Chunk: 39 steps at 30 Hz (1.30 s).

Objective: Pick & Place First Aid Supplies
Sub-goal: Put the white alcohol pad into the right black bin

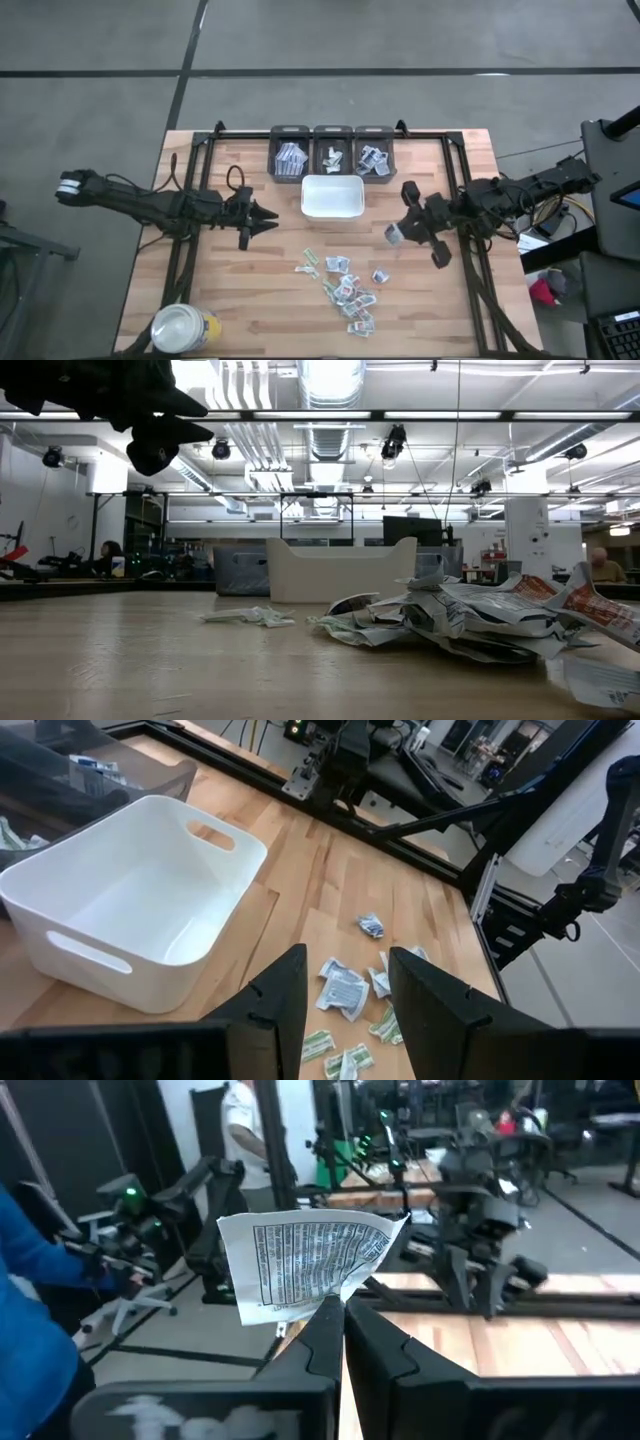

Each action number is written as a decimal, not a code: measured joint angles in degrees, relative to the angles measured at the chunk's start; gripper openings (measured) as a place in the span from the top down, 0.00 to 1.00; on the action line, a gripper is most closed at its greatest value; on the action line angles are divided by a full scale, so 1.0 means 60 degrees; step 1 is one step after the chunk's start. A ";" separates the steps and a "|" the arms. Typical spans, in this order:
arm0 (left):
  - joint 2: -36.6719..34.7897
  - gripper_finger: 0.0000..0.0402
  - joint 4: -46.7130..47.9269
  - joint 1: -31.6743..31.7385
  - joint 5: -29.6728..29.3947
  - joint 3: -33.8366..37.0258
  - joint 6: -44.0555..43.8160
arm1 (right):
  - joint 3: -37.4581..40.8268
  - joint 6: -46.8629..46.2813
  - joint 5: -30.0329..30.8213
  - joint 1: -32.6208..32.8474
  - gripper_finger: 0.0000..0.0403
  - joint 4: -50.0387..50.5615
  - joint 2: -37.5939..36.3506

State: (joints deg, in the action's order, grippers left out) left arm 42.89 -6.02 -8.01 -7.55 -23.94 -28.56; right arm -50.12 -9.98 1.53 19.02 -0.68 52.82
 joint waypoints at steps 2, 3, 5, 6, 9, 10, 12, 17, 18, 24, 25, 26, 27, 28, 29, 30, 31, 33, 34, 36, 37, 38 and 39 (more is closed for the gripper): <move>0.0020 0.66 -0.0074 0.0000 0.0000 0.0000 0.0004 | 0.0105 -0.0318 0.0212 -0.0186 0.98 0.0057 0.0061; 0.0026 0.66 -0.0095 0.0000 0.0000 0.0000 0.0004 | 0.0151 -0.0538 0.0573 -0.0302 0.98 0.0147 0.0128; 0.0026 0.66 -0.0125 0.0000 0.0000 0.0000 0.0004 | 0.0159 -0.0980 0.1543 -0.0578 0.98 0.0493 0.0296; 0.0026 0.66 -0.0157 0.0000 0.0000 0.0000 0.0004 | 0.0159 -0.1084 0.1991 -0.0761 0.98 0.0905 0.0372; 0.0026 0.66 -0.0185 0.0000 -0.0002 0.0000 0.0065 | -0.0062 -0.1202 0.2796 -0.1528 0.98 0.2449 0.0688; 0.0026 0.66 -0.0195 0.0000 -0.0004 -0.0001 0.0086 | -0.0185 -0.1312 0.2928 -0.1826 0.98 0.2940 0.0791; 0.0026 0.66 -0.0196 0.0000 -0.0007 0.0000 0.0173 | -0.0525 -0.1552 0.2977 -0.2591 0.98 0.3935 0.1032; 0.0026 0.66 -0.0174 0.0004 -0.0302 0.0000 0.0430 | -0.1607 -0.1040 0.2409 -0.4427 0.98 0.6083 0.1890; 0.0029 0.66 -0.0171 0.0004 -0.0360 0.0000 0.0428 | -0.1857 -0.0839 0.2242 -0.4778 0.98 0.6425 0.2104; 0.0029 0.66 -0.0173 0.0004 -0.1033 0.0000 0.0324 | -0.3453 0.0951 0.1277 -0.6566 0.98 0.8012 0.3653; 0.0029 0.66 -0.0171 0.0004 -0.1182 0.0000 0.0324 | -0.3727 0.1303 0.1132 -0.6802 0.98 0.8202 0.3951; 0.0029 0.66 -0.0174 0.0004 -0.1291 0.0000 0.0328 | -0.3998 0.1662 0.0979 -0.7015 0.98 0.8422 0.4227; 0.0022 0.66 -0.0174 0.0004 -0.1329 0.0000 0.0324 | -0.4266 0.2023 0.0832 -0.7222 0.98 0.8616 0.4522; 0.0018 0.66 -0.0174 0.0004 -0.1333 0.0000 0.0324 | -0.4543 0.2347 0.0746 -0.7408 0.98 0.8791 0.4847; 0.0015 0.66 -0.0178 0.0004 -0.1330 0.0000 0.0327 | -0.4800 0.2607 0.0722 -0.7572 0.98 0.8976 0.5154; 0.0015 0.66 -0.0178 0.0004 -0.1330 0.0000 0.0353 | -0.5055 0.2862 0.0708 -0.7731 0.98 0.9186 0.5474; 0.0009 0.66 -0.0178 0.0004 -0.1330 0.0000 0.0418 | -0.5299 0.3080 0.0705 -0.7867 0.98 0.9384 0.5792; -0.0001 0.66 -0.0190 0.0004 -0.1376 0.0000 0.0535 | -0.5745 0.3488 0.0705 -0.8110 0.98 0.9776 0.6410; -0.0017 0.66 -0.0189 0.0004 -0.1472 0.0000 0.0552 | -0.5956 0.3664 0.0705 -0.8217 0.98 1.0008 0.6727; -0.0088 0.66 -0.0185 0.0007 -0.1585 0.0000 0.0576 | -0.6300 0.3879 0.0700 -0.8401 0.98 1.0464 0.7337; -0.0140 0.66 -0.0192 0.0011 -0.1591 0.0000 0.0644 | -0.6429 0.4012 0.0694 -0.8493 0.98 1.0662 0.7622; -0.0218 0.66 -0.0193 0.0011 -0.1624 0.0000 0.0757 | -0.6524 0.4193 0.0696 -0.8578 0.98 1.0831 0.7886; -0.0310 0.66 -0.0183 0.0011 -0.1685 0.0000 0.0861 | -0.6596 0.4359 0.0694 -0.8670 0.98 1.0954 0.8124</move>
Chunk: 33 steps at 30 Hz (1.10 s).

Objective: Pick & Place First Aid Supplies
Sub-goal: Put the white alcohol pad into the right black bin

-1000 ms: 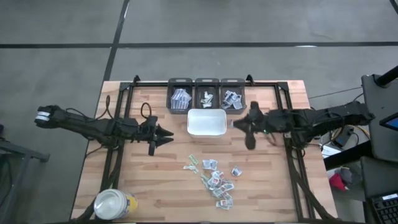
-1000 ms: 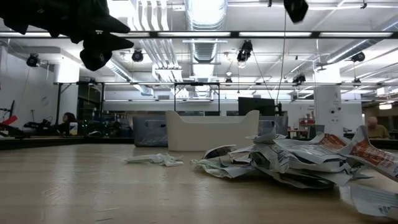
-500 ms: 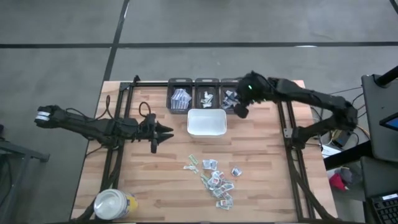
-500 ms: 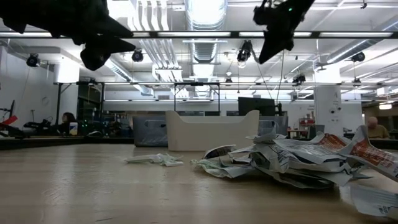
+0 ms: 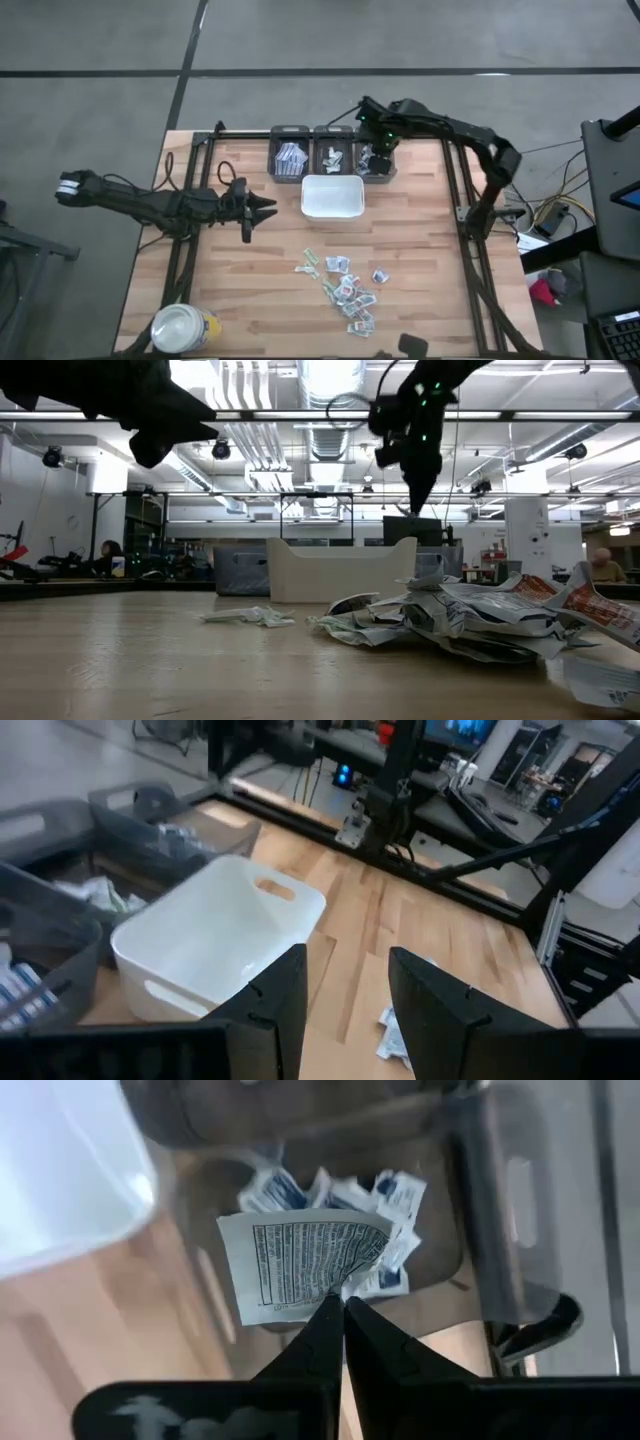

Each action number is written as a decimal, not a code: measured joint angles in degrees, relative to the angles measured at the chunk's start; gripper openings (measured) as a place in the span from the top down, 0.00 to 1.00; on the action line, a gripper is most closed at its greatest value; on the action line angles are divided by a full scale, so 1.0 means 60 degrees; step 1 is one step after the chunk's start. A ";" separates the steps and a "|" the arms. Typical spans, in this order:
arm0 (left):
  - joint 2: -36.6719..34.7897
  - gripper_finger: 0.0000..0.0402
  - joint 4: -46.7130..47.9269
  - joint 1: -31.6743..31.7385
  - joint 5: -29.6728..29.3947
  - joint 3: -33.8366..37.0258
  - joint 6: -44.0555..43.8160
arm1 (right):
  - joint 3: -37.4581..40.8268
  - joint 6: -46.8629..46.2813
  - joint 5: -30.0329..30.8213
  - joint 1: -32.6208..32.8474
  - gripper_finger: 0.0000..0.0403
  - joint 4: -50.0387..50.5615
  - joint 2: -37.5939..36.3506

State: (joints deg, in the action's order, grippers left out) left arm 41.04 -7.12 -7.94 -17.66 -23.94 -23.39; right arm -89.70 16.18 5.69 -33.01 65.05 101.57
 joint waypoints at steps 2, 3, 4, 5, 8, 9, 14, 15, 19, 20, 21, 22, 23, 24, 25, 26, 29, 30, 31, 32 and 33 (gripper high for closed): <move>-0.0226 0.66 -0.0005 0.0004 -0.0195 0.0000 0.0205 | -0.0076 0.0096 0.0007 -0.0177 0.98 0.0062 0.0422; -0.0363 0.66 0.0004 0.0005 -0.0307 0.0000 0.0296 | -0.0093 0.0105 0.0004 -0.0248 0.98 0.0076 0.0597; -0.0506 0.66 0.0013 0.0011 -0.0416 0.0000 0.0398 | -0.0114 0.0167 0.0010 -0.0312 0.98 0.0098 0.0787; -0.0663 0.66 0.0023 0.0011 -0.0495 0.0000 0.0474 | -0.0119 0.0266 0.0008 -0.0377 0.98 0.0094 0.0946; -0.1142 0.66 0.0027 0.0012 -0.0709 0.0000 0.0758 | -0.0119 0.0386 0.0011 -0.0520 0.98 0.0092 0.1330; -0.1294 0.66 0.0040 0.0014 -0.0784 0.0000 0.0878 | -0.0123 0.0388 0.0009 -0.0556 0.98 0.0099 0.1440; -0.2038 0.66 0.0110 0.0015 -0.1127 0.0000 0.1406 | -0.0120 0.0443 0.0047 -0.0617 0.98 0.0098 0.1961; -0.2152 0.66 0.0189 0.0015 -0.1150 0.0000 0.1441 | -0.0123 0.0468 0.0047 -0.0617 0.98 0.0104 0.2040; -0.2529 0.66 0.0913 0.0015 -0.1224 0.0000 0.1352 | -0.0174 0.0515 0.0044 -0.0610 0.98 0.0093 0.2253; -0.2594 0.66 0.1093 0.0015 -0.1238 0.0000 0.1266 | -0.0195 0.0517 0.0045 -0.0610 0.98 0.0074 0.2271; -0.2647 0.66 0.1254 0.0015 -0.1272 0.0000 0.1168 | -0.0196 0.0521 0.0044 -0.0627 0.98 0.0051 0.2275; -0.2685 0.66 0.1382 0.0015 -0.1297 0.0000 0.1115 | -0.0196 0.0556 0.0047 -0.0628 0.98 0.0050 0.2275; -0.2714 0.66 0.1452 0.0015 -0.1303 0.0000 0.1066 | -0.0199 0.0588 0.0049 -0.0633 0.98 0.0027 0.2275; -0.2724 0.66 0.1496 0.0015 -0.1303 0.0000 0.1063 | -0.0199 0.0595 0.0049 -0.0643 0.98 -0.0003 0.2275; -0.2725 0.66 0.1544 0.0015 -0.1303 0.0000 0.1069 | -0.0199 0.0595 0.0050 -0.0648 0.98 -0.0005 0.2275; -0.2732 0.66 0.1598 0.0015 -0.1305 0.0000 0.1106 | -0.0204 0.0595 0.0047 -0.0654 0.98 -0.0001 0.2274; -0.2732 0.66 0.1714 0.0015 -0.1313 0.0000 0.1172 | -0.0251 0.0595 0.0044 -0.0672 0.98 -0.0009 0.2268; -0.2732 0.66 0.1787 0.0015 -0.1324 0.0000 0.1172 | -0.0277 0.0595 0.0047 -0.0672 0.98 -0.0011 0.2268; -0.2736 0.66 0.1856 0.0015 -0.1324 0.0000 0.1168 | -0.0287 0.0595 0.0044 -0.0672 0.98 -0.0025 0.2268; -0.2739 0.66 0.1900 0.0015 -0.1325 0.0000 0.1161 | -0.0296 0.0595 0.0044 -0.0672 0.98 -0.0021 0.2268; -0.2739 0.66 0.1938 0.0015 -0.1325 0.0000 0.1161 | -0.0301 0.0595 0.0042 -0.0672 0.98 -0.0024 0.2268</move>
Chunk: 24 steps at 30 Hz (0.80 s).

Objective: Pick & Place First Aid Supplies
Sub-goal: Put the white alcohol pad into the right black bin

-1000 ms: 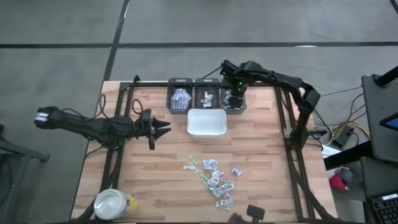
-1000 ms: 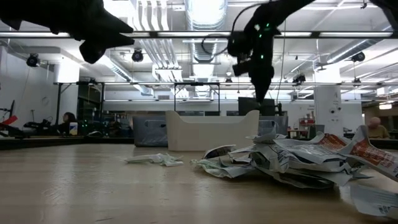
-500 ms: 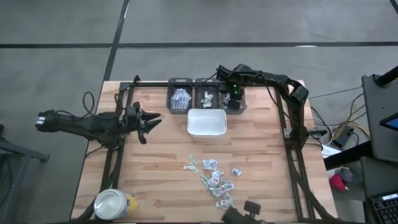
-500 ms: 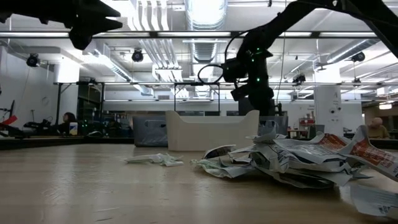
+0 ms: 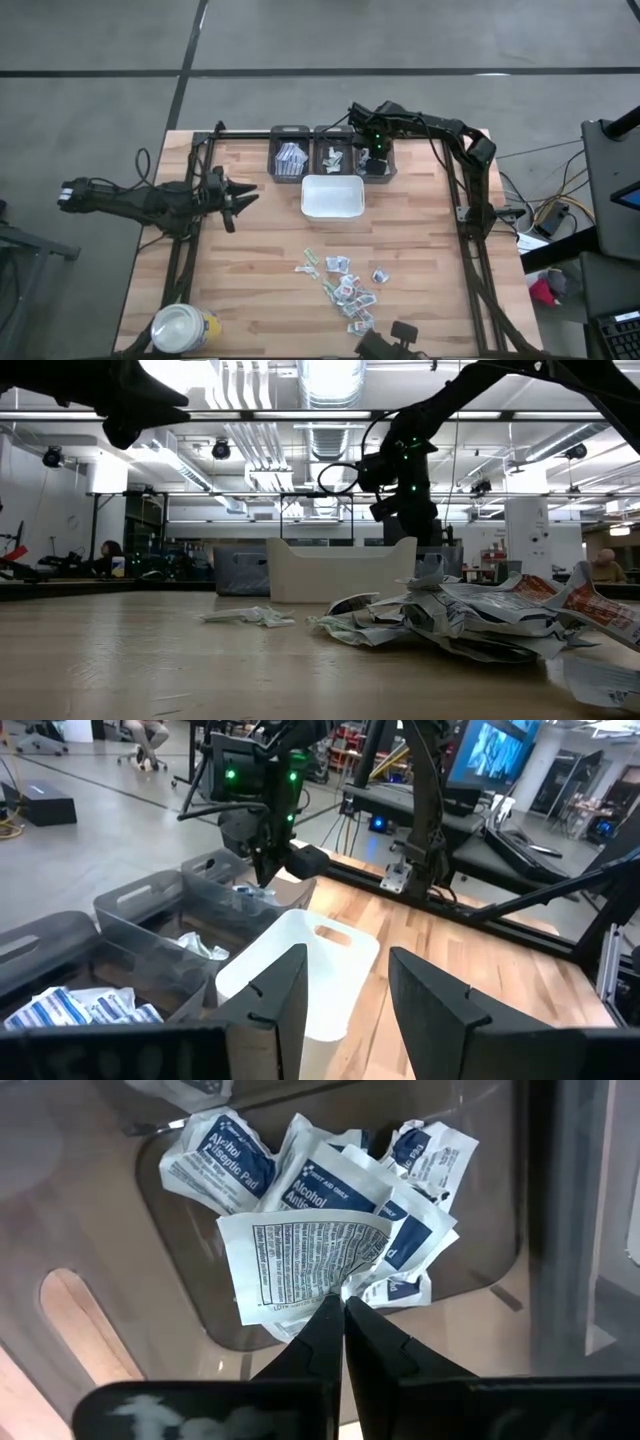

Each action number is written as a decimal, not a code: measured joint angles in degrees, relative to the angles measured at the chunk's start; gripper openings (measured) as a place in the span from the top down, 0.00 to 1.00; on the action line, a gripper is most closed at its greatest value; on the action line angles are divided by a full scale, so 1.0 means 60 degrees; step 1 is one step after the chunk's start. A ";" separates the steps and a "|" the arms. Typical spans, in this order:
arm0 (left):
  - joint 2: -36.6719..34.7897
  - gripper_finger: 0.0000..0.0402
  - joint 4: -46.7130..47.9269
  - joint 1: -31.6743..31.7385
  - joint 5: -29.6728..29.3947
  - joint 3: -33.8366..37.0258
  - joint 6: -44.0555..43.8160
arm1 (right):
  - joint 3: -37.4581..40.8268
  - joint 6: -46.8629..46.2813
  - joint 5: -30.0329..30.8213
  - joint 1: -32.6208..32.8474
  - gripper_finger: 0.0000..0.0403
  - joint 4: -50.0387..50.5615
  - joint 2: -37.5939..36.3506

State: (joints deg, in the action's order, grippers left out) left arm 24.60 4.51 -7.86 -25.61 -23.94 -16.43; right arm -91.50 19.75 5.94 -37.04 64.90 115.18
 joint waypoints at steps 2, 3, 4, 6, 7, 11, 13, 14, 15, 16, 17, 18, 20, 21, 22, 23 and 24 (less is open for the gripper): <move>0.0000 0.66 0.0058 0.0000 0.0001 0.0000 -0.0015 | 0.0000 0.0000 -0.0002 0.0000 0.98 -0.0006 0.0000; 0.0000 0.66 0.0087 0.0000 0.0001 0.0000 -0.0025 | 0.0000 0.0000 -0.0004 0.0000 0.97 -0.0006 0.0000; 0.0000 0.66 0.0107 0.0000 0.0001 0.0000 -0.0028 | 0.0000 0.0000 -0.0005 0.0000 0.96 -0.0006 0.0000; 0.0000 0.66 0.0125 0.0000 0.0001 0.0000 -0.0029 | 0.0000 -0.0009 -0.0005 0.0000 0.93 -0.0007 0.0000; 0.0000 0.66 0.0151 0.0000 0.0001 0.0000 -0.0029 | 0.0000 -0.0011 -0.0005 0.0000 0.91 -0.0004 0.0000; -0.0007 0.66 0.0313 0.0000 0.0001 0.0000 -0.0033 | 0.0000 -0.0036 -0.0001 0.0000 0.82 -0.0003 0.0000; -0.0008 0.66 0.0332 0.0000 0.0009 0.0000 -0.0036 | 0.0000 -0.0035 0.0068 0.0000 0.78 0.0000 -0.0023; -0.0011 0.66 0.0332 0.0000 0.0019 0.0000 -0.0036 | 0.0000 -0.0036 0.0082 0.0000 0.76 0.0004 -0.0051; -0.0011 0.66 0.0332 0.0000 0.0023 0.0000 -0.0033 | 0.0000 -0.0036 0.0082 0.0000 0.74 0.0004 -0.0108; -0.0011 0.66 0.0336 0.0000 0.0028 0.0000 -0.0021 | 0.0000 -0.0040 0.0116 0.0000 0.73 0.0004 -0.0188; -0.0007 0.66 0.0336 0.0000 0.0030 0.0000 0.0015 | 0.0000 -0.0043 0.0149 0.0000 0.72 0.0001 -0.0277; -0.0007 0.66 0.0336 0.0000 0.0030 0.0000 0.0064 | 0.0000 -0.0040 0.0153 0.0000 0.71 -0.0001 -0.0385; -0.0007 0.66 0.0340 0.0000 0.0032 0.0000 0.0236 | -0.0003 -0.0044 0.0181 0.0000 0.70 -0.0025 -0.0611; -0.0007 0.66 0.0340 0.0000 0.0031 0.0000 0.0312 | 0.0000 -0.0056 0.0191 0.0000 0.69 -0.0022 -0.0735; -0.0007 0.66 0.0340 0.0000 0.0034 0.0000 0.0385 | -0.0003 -0.0118 0.0229 0.0000 0.69 -0.0022 -0.0869; -0.0007 0.66 0.0340 0.0000 0.0034 0.0000 0.0460 | 0.0000 -0.0246 0.0229 0.0000 0.69 -0.0009 -0.1036; -0.0007 0.66 0.0340 0.0000 0.0034 0.0000 0.0517 | -0.0001 -0.0420 0.0228 0.0005 0.68 0.0045 -0.1213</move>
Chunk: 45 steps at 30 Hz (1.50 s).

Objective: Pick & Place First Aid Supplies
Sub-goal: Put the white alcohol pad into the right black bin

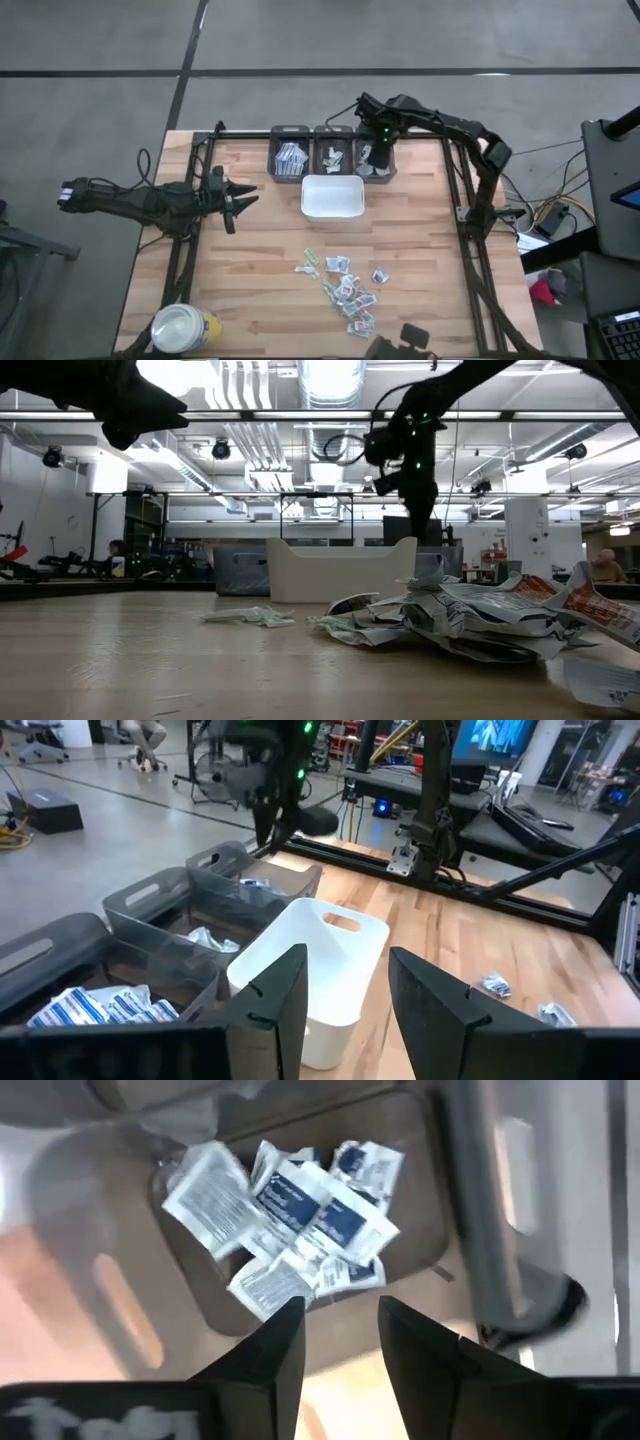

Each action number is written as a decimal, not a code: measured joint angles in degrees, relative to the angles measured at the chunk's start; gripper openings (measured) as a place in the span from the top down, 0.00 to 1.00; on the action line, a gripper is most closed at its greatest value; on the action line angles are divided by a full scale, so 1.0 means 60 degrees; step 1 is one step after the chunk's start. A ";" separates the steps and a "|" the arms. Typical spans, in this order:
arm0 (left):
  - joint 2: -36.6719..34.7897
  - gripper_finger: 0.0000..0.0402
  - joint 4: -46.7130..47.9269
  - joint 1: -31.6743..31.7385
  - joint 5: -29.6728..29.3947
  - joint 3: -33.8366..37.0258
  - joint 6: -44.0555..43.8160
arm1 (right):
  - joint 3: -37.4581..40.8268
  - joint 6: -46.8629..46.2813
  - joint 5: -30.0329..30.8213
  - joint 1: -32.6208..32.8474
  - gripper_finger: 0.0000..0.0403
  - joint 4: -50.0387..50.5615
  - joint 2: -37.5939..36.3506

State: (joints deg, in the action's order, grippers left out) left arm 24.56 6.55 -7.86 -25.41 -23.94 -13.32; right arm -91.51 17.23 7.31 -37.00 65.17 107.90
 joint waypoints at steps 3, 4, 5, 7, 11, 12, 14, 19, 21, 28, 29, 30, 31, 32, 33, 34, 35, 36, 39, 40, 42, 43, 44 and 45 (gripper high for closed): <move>0.0000 0.66 0.0002 0.0000 0.0000 0.0000 0.0159 | -0.0007 -0.0655 -0.0248 0.0046 0.68 0.0452 -0.0604; 0.0000 0.66 0.0000 0.0000 0.0000 0.0000 0.0198 | -0.0007 -0.0855 -0.0514 0.0080 0.68 0.0627 -0.0806; 0.0000 0.66 0.0000 0.0000 0.0000 0.0000 0.0221 | -0.0007 -0.1048 -0.0851 0.0124 0.68 0.0770 -0.1005; 0.0000 0.66 0.0000 0.0000 0.0000 0.0000 0.0224 | 0.0004 -0.1341 -0.1620 0.0222 0.68 0.0974 -0.1439; 0.0000 0.66 0.0000 0.0000 0.0000 0.0102 0.0222 | 0.0085 -0.1474 -0.2866 0.0707 0.70 0.1250 -0.2258; 0.0000 0.66 0.0003 0.0000 0.0003 0.0138 0.0207 | 0.0124 -0.1474 -0.3039 0.0900 0.71 0.1296 -0.2453; 0.0004 0.66 0.0006 0.0000 0.0004 0.0195 0.0139 | 0.0265 -0.1472 -0.3214 0.1342 0.71 0.1379 -0.2852; 0.0004 0.66 -0.0011 0.0000 0.0004 0.0417 0.0135 | 0.0857 -0.1971 -0.3260 0.2803 0.71 0.1395 -0.3797; 0.0003 0.66 0.0000 0.0000 0.0004 0.0546 0.0131 | 0.1176 -0.2445 -0.3257 0.3414 0.70 0.1373 -0.4139; 0.0004 0.66 -0.0007 0.0000 0.0008 0.0750 -0.0031 | 0.2343 -0.4852 -0.3231 0.5815 0.69 0.0791 -0.4837; -0.0001 0.66 -0.0007 0.0000 0.0015 0.0750 -0.0162 | 0.2524 -0.5172 -0.3231 0.6164 0.69 0.0582 -0.4865; -0.0015 0.66 -0.0011 -0.0003 0.0018 0.0747 -0.0222 | 0.2741 -0.5524 -0.3231 0.6515 0.70 0.0287 -0.4886; -0.0036 0.66 -0.0009 0.0000 0.0016 0.0747 -0.0225 | 0.2944 -0.5834 -0.3228 0.6832 0.71 -0.0024 -0.4887; -0.0047 0.66 -0.0011 0.0000 0.0018 0.0747 -0.0229 | 0.3154 -0.6123 -0.3228 0.7134 0.71 -0.0304 -0.4862; -0.0054 0.66 -0.0015 -0.0003 0.0037 0.0747 -0.0232 | 0.3372 -0.6410 -0.3231 0.7419 0.72 -0.0577 -0.4820; -0.0058 0.66 -0.0012 -0.0006 0.0082 0.0747 -0.0242 | 0.3576 -0.6740 -0.3228 0.7677 0.72 -0.0866 -0.4775; -0.0056 0.66 -0.0013 -0.0018 0.0169 0.0747 -0.0250 | 0.3773 -0.7079 -0.3225 0.7897 0.73 -0.1122 -0.4708; -0.0055 0.66 -0.0011 -0.0022 0.0278 0.0747 -0.0241 | 0.3974 -0.7406 -0.3224 0.8109 0.73 -0.1357 -0.4633; -0.0058 0.66 -0.0011 -0.0022 0.0529 0.0747 -0.0043 | 0.4529 -0.8265 -0.3224 0.8624 0.75 -0.1987 -0.4447; -0.0058 0.66 -0.0011 -0.0022 0.0568 0.0747 0.0001 | 0.4718 -0.8473 -0.3224 0.8739 0.75 -0.2188 -0.4397; -0.0058 0.66 -0.0009 -0.0022 0.0570 0.0747 0.0092 | 0.5067 -0.8878 -0.3221 0.8904 0.76 -0.2602 -0.4353; -0.0058 0.66 -0.0009 -0.0022 0.0572 0.0747 0.0146 | 0.5230 -0.9042 -0.3211 0.8946 0.77 -0.2718 -0.4332; -0.0058 0.66 -0.0008 -0.0022 0.0572 0.0747 0.0184 | 0.5390 -0.9170 -0.3185 0.8946 0.77 -0.2819 -0.4328; -0.0058 0.66 -0.0011 -0.0022 0.0570 0.0747 0.0221 | 0.5538 -0.9320 -0.3156 0.8943 0.78 -0.2942 -0.4328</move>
State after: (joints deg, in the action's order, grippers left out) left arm 24.21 6.48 -7.99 -21.99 -19.46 -12.00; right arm -58.28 -38.69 -11.62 16.65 47.52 81.93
